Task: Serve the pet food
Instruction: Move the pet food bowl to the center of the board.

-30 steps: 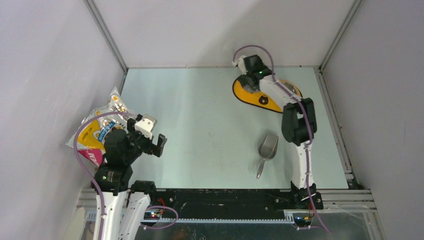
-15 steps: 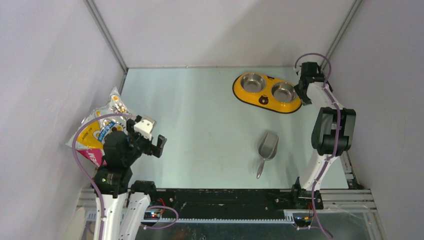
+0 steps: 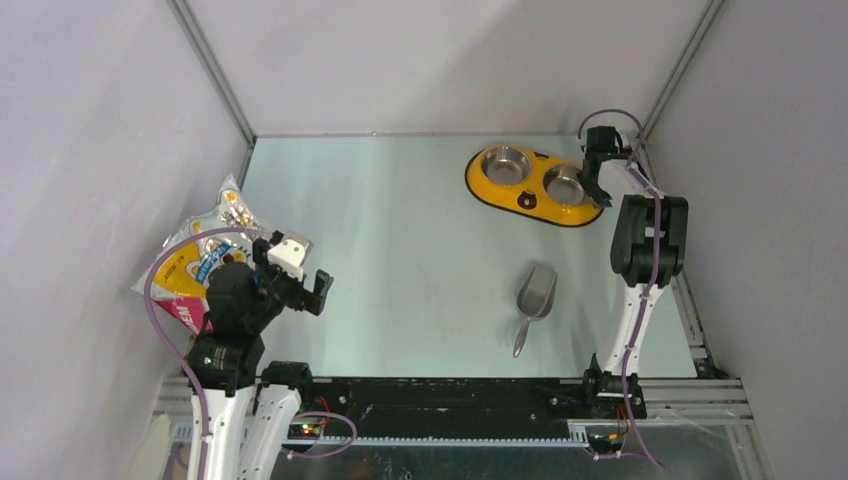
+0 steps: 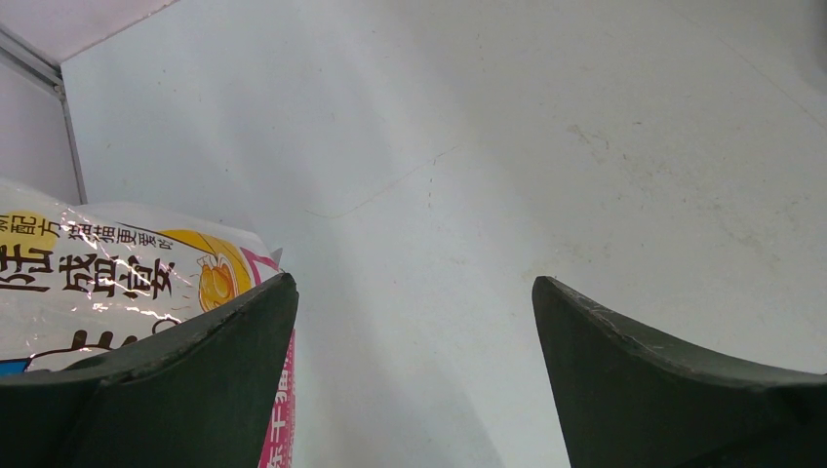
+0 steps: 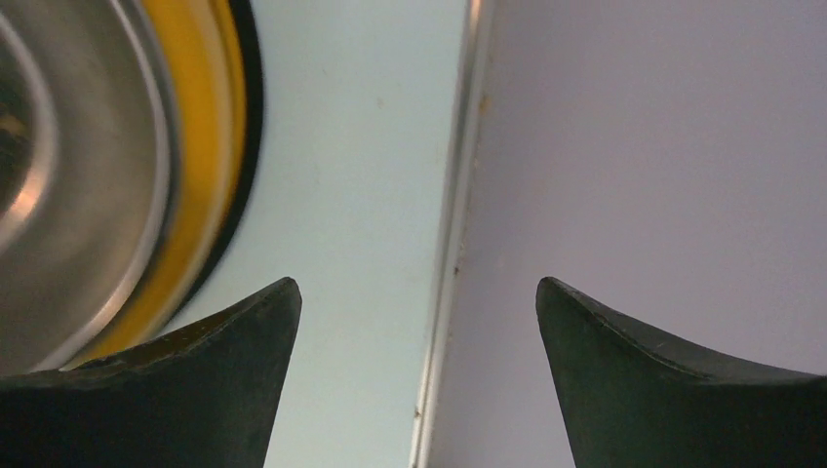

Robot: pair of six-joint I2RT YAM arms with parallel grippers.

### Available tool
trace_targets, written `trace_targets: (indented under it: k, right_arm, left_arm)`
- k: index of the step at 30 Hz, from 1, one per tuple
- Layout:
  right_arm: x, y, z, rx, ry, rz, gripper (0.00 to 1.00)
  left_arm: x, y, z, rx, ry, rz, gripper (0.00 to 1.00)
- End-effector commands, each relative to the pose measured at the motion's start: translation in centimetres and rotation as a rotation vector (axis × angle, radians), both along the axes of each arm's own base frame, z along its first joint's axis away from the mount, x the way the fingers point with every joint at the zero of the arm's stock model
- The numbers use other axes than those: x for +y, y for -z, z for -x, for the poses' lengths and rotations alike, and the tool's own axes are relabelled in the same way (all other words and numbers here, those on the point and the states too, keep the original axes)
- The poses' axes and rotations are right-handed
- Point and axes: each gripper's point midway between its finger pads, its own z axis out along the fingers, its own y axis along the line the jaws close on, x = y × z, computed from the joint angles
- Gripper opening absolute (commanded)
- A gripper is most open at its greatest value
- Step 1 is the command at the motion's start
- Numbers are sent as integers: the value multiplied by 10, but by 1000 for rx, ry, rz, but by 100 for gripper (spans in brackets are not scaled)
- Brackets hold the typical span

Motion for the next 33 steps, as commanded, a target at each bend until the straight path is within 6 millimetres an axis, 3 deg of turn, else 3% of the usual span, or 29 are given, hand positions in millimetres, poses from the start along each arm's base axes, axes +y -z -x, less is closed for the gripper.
trace_targets:
  k: [1, 12, 15, 19, 22, 26, 30, 33]
  right_arm:
    - [27, -9, -32, -91, 1, -110, 94]
    - [72, -2, -62, -136, -41, -290, 94]
    - [70, 1, -63, -138, -1, -292, 93]
    - [66, -21, -63, -220, 37, -345, 93]
    - [63, -26, -59, -245, 61, -437, 92]
    - [70, -11, -50, -191, 97, -559, 90]
    - [77, 17, -40, -123, 171, -662, 89]
    - [82, 23, -36, -109, 191, -724, 87]
  left_arm:
    - [-1, -3, -2, -15, -7, 21, 98]
    - [-1, -2, -3, -9, -7, 21, 98]
    - [-1, -2, -3, -8, -8, 19, 98]
    - [0, -2, -3, -7, -10, 20, 98]
    - [-1, -1, -4, -3, -8, 21, 98]
    - [-1, -1, -4, -4, -8, 21, 98]
    - [0, -1, -3, -2, -10, 20, 98]
    - [0, -1, -4, 1, -9, 20, 98]
